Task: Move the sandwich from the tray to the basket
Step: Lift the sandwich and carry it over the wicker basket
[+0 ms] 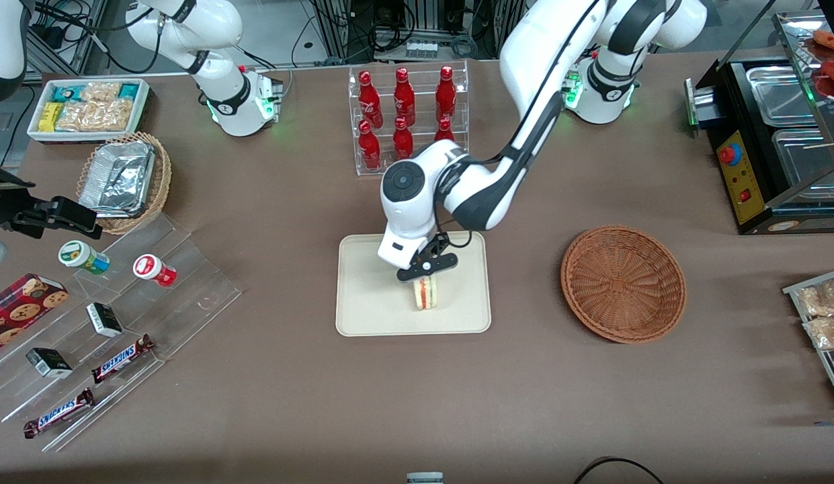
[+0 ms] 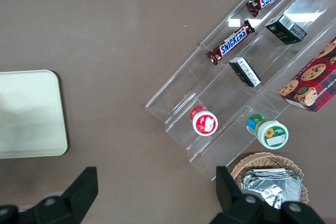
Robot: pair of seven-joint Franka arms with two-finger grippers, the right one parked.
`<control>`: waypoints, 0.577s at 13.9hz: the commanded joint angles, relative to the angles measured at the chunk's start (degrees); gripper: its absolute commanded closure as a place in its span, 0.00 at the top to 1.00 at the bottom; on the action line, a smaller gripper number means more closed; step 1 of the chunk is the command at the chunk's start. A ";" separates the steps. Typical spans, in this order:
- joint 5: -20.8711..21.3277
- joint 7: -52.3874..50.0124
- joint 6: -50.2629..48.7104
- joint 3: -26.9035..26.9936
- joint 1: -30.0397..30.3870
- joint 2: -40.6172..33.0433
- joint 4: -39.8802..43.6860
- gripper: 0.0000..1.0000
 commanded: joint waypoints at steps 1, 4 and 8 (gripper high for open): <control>-1.11 -4.09 -6.50 0.81 3.51 -7.93 -1.76 0.00; -1.37 -6.57 -9.86 0.81 9.83 -12.85 -5.16 0.00; -0.50 -6.48 -10.04 0.90 19.15 -20.50 -15.61 0.00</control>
